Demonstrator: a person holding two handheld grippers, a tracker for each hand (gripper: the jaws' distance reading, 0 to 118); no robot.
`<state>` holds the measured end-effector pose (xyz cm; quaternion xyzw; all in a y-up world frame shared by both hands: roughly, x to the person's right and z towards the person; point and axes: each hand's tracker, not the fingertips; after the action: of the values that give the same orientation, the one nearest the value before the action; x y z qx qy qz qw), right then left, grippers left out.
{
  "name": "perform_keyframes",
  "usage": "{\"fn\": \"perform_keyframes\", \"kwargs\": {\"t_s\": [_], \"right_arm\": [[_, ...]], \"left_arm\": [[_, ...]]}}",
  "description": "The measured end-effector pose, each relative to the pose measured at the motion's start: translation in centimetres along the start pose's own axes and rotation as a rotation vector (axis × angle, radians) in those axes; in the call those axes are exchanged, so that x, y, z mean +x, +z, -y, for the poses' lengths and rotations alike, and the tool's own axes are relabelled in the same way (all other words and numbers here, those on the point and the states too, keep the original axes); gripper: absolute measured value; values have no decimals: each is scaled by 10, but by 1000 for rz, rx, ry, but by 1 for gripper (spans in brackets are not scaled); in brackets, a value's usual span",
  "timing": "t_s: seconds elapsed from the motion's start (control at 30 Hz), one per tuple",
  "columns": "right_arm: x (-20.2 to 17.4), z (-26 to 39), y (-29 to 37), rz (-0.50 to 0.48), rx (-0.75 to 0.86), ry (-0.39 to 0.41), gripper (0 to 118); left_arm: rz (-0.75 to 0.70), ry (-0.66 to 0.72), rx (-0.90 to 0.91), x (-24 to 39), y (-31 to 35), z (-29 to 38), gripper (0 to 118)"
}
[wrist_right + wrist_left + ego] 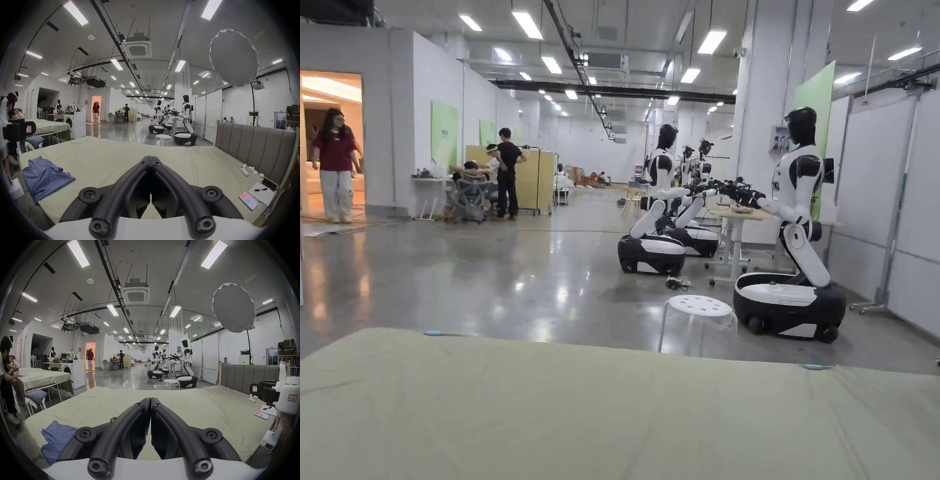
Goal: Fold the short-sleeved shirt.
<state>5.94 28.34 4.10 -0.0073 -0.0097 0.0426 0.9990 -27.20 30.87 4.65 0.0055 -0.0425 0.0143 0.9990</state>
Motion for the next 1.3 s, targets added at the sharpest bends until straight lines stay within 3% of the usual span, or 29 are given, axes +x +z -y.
{"fn": "perform_keyframes", "kwargs": {"t_s": [0.67, 0.93, 1.0, 1.07, 1.13, 1.23, 1.27, 1.3], "right_arm": [[12, 1, 4, 16, 15, -53, 0], [14, 2, 1, 34, 0, -10, 0], [13, 0, 1, 36, -4, 98, 0], [8, 1, 0, 34, -10, 292, 0], [1, 6, 1, 26, -25, 594, 0], [-13, 32, 3, 22, -10, 1160, 0], [-15, 47, 5, 15, 11, 1367, 0], [-16, 60, 8, 4, 41, 1516, 0]], "left_arm": [[10, -32, -21, 1, -4, 2, 3], [-20, -62, -20, 0, -2, -1, 3], [-23, -123, -7, -1, -2, -2, 3], [-30, -290, -8, 2, -3, -3, 3], [-53, -583, -39, 13, -6, 5, 3], [-42, -1055, -86, 25, -10, 39, 3], [-27, -1152, -103, 26, -10, 52, 3], [2, -1288, -138, 28, -10, 64, 3]]}}
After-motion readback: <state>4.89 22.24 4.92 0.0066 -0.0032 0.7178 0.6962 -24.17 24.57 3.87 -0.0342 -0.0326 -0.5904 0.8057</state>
